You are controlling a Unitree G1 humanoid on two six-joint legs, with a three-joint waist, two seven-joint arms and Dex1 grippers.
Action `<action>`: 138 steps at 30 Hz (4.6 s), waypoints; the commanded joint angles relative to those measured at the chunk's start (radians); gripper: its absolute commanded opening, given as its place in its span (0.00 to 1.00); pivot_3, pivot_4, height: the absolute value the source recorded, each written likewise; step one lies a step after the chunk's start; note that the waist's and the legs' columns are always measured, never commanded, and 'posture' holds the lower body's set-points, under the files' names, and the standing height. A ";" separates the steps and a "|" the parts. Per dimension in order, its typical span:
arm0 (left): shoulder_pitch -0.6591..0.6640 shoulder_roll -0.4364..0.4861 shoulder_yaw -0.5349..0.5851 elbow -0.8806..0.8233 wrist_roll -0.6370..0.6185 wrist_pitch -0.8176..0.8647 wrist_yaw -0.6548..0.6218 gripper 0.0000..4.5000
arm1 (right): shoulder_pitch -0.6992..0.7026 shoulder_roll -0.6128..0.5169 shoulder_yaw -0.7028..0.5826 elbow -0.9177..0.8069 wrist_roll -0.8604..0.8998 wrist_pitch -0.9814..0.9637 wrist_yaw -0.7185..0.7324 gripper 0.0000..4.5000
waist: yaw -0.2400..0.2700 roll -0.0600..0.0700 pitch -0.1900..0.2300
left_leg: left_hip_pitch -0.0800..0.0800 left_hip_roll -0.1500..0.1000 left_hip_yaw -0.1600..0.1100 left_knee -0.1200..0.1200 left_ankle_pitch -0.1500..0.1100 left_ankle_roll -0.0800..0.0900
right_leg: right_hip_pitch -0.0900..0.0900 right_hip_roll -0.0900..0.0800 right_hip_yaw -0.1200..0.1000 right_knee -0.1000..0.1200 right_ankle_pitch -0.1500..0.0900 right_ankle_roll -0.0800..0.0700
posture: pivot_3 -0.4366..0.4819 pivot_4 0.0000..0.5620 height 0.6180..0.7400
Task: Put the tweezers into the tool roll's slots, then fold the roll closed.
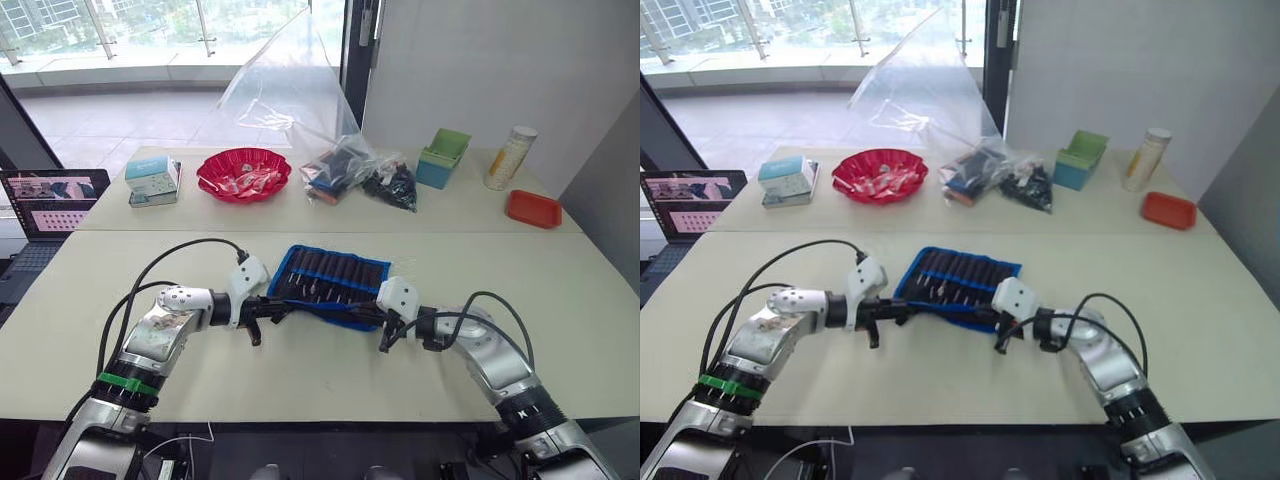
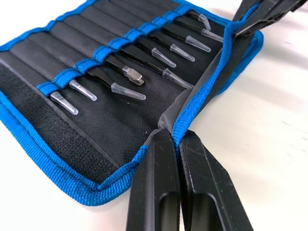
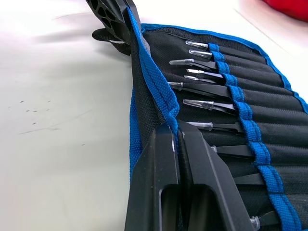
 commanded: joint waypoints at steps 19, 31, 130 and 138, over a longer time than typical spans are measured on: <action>-0.123 0.147 -0.125 0.013 0.096 -0.156 -0.340 0.14 | 0.051 -0.090 -0.049 -0.157 0.071 0.153 0.135 0.00 | -0.014 0.000 0.000 | -0.001 0.000 0.000 0.000 -0.003 0.004 | 0.000 0.000 -0.001 -0.001 0.000 0.000 | 0.48 0.27 1.00; -0.061 0.129 -0.072 -0.018 0.063 -0.199 -0.365 0.47 | 0.062 -0.086 -0.054 -0.170 0.064 0.162 0.133 0.00 | -0.015 0.000 0.000 | -0.001 0.000 -0.001 0.000 -0.003 0.005 | 0.000 0.000 -0.001 -0.001 0.000 0.000 | 0.48 0.27 1.00; -0.103 -0.208 0.051 0.206 0.135 -0.229 0.096 0.00 | -0.019 0.406 -0.058 0.049 -0.109 0.066 -0.368 0.00 | -0.020 0.000 0.000 | -0.001 -0.002 -0.001 0.000 0.003 -0.005 | -0.003 -0.001 0.000 0.006 0.000 0.000 | 0.48 0.27 1.00; -0.165 -0.260 -0.003 0.501 0.256 -0.332 0.185 0.00 | -0.044 0.366 -0.038 0.276 -0.261 -0.016 -0.479 0.00 | -0.024 -0.001 -0.001 | 0.001 -0.002 -0.001 0.000 0.003 -0.005 | -0.002 -0.001 0.000 0.007 0.000 0.000 | 0.48 0.27 1.00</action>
